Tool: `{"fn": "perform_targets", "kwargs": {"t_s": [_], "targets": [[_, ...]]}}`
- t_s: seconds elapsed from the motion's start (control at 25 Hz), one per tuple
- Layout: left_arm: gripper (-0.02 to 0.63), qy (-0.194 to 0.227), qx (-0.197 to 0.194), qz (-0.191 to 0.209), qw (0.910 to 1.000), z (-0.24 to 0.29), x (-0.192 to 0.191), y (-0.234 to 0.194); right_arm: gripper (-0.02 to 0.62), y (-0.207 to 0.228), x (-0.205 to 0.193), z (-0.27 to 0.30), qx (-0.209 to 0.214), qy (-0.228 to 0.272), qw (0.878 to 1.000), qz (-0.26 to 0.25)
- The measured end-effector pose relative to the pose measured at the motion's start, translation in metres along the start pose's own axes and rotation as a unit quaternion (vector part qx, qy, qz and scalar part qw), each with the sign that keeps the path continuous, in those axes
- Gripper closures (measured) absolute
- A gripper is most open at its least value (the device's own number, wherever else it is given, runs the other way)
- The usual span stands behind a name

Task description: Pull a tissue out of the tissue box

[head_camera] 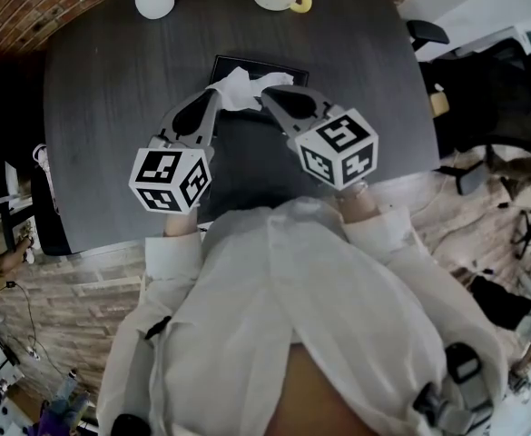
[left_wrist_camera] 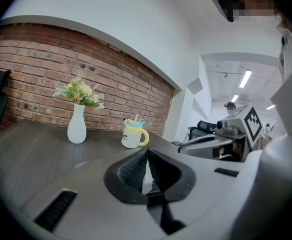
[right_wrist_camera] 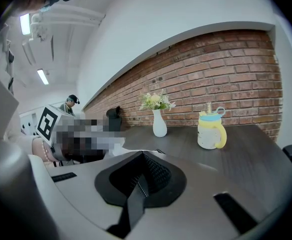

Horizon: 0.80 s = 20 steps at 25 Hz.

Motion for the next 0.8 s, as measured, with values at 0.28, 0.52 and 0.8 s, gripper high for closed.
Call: {"fn": "perform_targets", "kwargs": {"t_s": [0.28,0.52,0.8], "targets": [[0.601,-0.002,-0.003,-0.003,1.0000,0.000,-0.002,0.000,0.592,0.003,-0.004,-0.002,0.008,-0.004,1.000,0.013],[0.601,-0.002,0.000,-0.005,1.0000,0.000,-0.002,-0.001,0.592,0.006,-0.006,-0.003,0.010,-0.005,1.000,0.014],[0.601,-0.005,-0.002,-0.007,1.0000,0.000,-0.004,-0.001,0.592,0.006,-0.010,-0.002,0.008,-0.014,1.000,0.009]]}}
Point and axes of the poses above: the fingertips, and each gripper's own axes: z forward along the fingers, y to its right, x out of its top, the point moved 4 cm from there along -z, backward along the fingers, and after that the axes turned 2 degrees about -x, right-handed, at the moved point
